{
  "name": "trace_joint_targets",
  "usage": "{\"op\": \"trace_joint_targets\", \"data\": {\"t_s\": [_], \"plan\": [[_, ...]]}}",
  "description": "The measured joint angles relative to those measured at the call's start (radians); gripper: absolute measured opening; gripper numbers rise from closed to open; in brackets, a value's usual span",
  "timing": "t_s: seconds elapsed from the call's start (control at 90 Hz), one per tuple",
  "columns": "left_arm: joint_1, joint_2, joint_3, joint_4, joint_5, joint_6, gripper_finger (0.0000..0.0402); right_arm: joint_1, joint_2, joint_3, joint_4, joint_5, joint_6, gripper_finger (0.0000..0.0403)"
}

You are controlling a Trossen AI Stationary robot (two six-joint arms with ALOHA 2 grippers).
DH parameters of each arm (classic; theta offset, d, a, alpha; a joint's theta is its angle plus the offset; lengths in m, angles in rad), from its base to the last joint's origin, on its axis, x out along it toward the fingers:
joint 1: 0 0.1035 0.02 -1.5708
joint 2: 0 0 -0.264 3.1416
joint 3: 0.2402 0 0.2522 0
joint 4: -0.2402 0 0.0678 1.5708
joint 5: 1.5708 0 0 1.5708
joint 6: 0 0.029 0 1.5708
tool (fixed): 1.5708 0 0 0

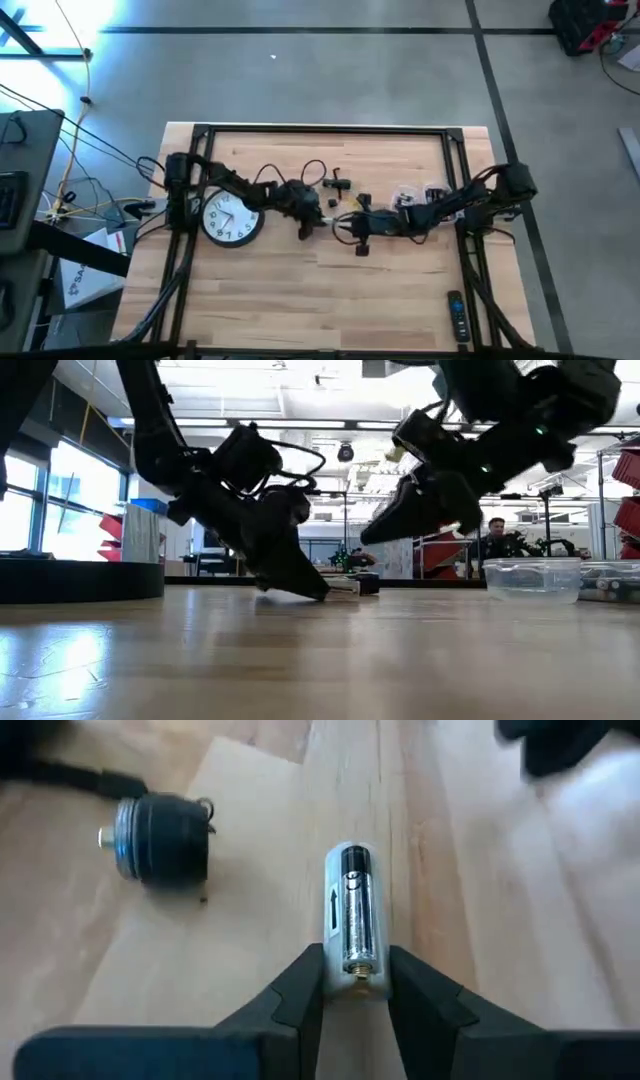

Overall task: Insert battery
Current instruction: Insert the silver battery into the white battery case

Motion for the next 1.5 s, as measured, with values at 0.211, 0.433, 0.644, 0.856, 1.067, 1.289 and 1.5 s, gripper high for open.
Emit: {"op": "trace_joint_targets", "data": {"t_s": [0.211,0.433,0.644,0.856,1.067,1.289,1.5], "plan": [[0.044,-0.003,0.002,0.044,0.182,-0.145,0.0078,0.008,0.017,-0.003,0.047,-0.044,-0.115,0.0148],[0.042,-0.001,0.015,0.059,0.259,-0.214,0.0078,0.004,0.029,-0.003,0.081,-0.034,-0.206,0.0171],[0.023,0.0,0.052,0.06,0.258,-0.225,0.0078,0.004,0.053,-0.004,0.076,-0.059,-0.231,0.0161],[0.01,0.0,0.078,0.067,0.265,-0.232,0.0078,-0.008,0.059,-0.004,0.076,-0.037,-0.281,0.0141],[0.011,0.0,0.078,0.074,0.259,-0.247,0.0078,-0.03,0.059,-0.004,0.075,-0.038,-0.288,0.0124],[0.012,-0.001,0.078,0.08,0.236,-0.237,0.0078,-0.031,0.059,-0.004,0.077,-0.037,-0.288,0.0095],[0.012,-0.001,0.078,0.097,0.236,-0.188,0.0082,-0.031,0.059,-0.004,0.08,-0.034,-0.281,0.0073]]}}
